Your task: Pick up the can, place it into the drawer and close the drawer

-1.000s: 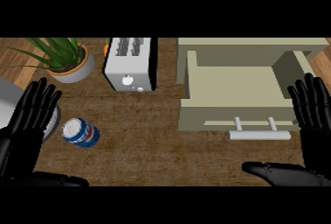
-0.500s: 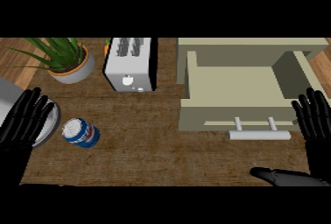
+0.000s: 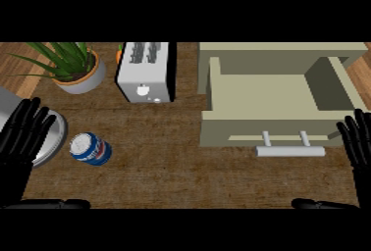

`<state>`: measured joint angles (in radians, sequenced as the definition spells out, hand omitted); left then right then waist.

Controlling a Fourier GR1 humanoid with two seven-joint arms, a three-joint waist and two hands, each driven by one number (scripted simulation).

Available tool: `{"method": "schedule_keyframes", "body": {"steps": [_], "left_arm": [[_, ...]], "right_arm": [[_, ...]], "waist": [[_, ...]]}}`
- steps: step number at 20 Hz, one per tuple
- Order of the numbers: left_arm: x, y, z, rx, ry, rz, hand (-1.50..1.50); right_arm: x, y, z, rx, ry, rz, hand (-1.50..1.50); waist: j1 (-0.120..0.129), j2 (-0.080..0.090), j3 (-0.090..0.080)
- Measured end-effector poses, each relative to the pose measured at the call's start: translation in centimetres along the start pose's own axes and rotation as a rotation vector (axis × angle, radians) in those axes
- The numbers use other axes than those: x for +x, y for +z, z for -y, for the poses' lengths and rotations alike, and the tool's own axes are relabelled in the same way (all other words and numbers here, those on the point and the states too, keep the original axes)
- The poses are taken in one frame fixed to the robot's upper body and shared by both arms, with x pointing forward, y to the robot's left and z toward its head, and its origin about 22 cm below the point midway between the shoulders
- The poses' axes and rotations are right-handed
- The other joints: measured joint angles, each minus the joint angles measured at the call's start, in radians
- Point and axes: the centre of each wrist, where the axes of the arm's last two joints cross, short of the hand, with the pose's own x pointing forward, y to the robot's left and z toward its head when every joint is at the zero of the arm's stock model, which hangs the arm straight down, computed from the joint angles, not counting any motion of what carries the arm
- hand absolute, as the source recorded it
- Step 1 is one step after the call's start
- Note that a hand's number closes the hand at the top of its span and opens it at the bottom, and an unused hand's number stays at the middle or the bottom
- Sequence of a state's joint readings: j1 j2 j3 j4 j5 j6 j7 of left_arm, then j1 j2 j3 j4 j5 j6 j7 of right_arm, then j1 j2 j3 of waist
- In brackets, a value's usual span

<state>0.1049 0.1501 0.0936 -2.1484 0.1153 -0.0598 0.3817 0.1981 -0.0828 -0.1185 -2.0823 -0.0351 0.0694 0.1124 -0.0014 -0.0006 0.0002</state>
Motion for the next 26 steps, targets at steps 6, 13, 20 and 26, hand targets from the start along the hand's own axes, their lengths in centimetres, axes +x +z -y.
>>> {"method": "schedule_keyframes", "body": {"steps": [6, 13, 20, 26], "left_arm": [[-2.0, -0.9, -0.8, 0.011, 0.001, -0.019, -1.50], [-5.0, -2.0, -0.6, 0.020, 0.000, -0.036, -1.50], [-7.5, -2.7, -1.2, 0.042, -0.005, -0.046, -1.50], [-9.9, -2.7, -1.7, 0.063, -0.019, -0.072, -1.50]], "right_arm": [[-0.9, 1.1, 0.3, -0.001, -0.005, 0.003, -1.50], [-0.8, 0.9, 1.2, 0.001, 0.001, -0.004, -1.50], [-0.9, 1.2, 1.9, -0.003, 0.009, -0.005, -1.50], [-0.7, 1.4, 2.1, 0.003, 0.011, -0.005, -1.50]], "waist": [[-0.001, 0.000, 0.000], [-0.001, 0.000, 0.000], [-0.001, 0.000, 0.000], [-0.001, 0.000, 0.000]]}}
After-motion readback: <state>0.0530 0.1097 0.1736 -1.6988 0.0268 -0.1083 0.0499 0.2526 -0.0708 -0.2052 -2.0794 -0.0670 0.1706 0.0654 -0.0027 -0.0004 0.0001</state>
